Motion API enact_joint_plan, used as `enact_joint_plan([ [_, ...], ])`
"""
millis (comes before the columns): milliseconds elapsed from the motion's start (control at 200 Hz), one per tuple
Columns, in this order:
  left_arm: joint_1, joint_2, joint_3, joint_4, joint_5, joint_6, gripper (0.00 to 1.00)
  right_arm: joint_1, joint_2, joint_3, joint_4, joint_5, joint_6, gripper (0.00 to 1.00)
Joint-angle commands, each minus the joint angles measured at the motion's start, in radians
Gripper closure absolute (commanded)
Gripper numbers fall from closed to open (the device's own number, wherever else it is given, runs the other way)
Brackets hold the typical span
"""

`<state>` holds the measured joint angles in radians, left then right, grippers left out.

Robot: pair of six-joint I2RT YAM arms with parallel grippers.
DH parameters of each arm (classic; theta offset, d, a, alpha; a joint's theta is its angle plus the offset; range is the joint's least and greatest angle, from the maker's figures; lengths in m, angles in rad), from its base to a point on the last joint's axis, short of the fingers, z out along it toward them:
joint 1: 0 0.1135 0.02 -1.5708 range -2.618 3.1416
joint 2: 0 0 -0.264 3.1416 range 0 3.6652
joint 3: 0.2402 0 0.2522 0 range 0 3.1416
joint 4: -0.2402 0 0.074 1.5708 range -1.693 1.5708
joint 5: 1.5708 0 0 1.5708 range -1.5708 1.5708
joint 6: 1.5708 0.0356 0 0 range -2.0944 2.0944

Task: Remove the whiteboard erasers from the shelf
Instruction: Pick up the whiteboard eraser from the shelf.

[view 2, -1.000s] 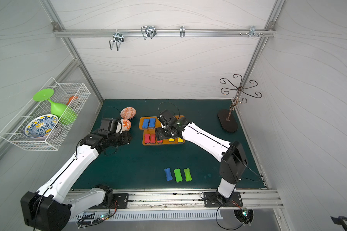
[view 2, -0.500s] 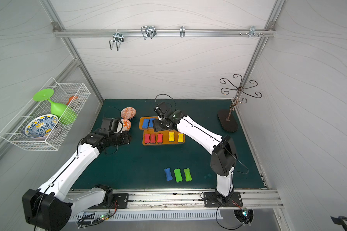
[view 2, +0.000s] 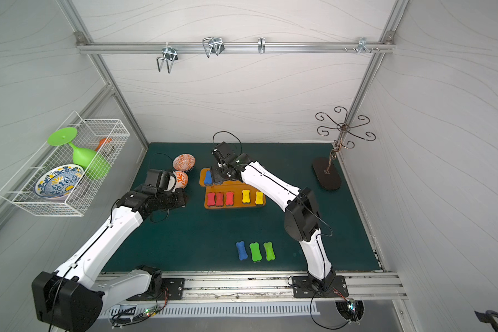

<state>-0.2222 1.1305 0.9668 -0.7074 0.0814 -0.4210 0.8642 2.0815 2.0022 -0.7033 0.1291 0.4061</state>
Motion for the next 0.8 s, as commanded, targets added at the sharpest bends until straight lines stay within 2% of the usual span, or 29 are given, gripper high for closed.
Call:
enact_joint_plan([
  [0,0.006,0.006,0.029,0.004,-0.019,0.013,0.68,0.003,0.022,0.017,-0.035,0.03,-0.021,0.33],
  [295,0.006,0.006,0.031,0.001,-0.02,0.013,0.68,-0.016,0.015,-0.008,-0.041,0.05,-0.037,0.38],
  [795,0.005,0.005,0.032,0.003,-0.02,0.013,0.68,-0.034,-0.042,-0.019,-0.05,0.087,-0.069,0.39],
])
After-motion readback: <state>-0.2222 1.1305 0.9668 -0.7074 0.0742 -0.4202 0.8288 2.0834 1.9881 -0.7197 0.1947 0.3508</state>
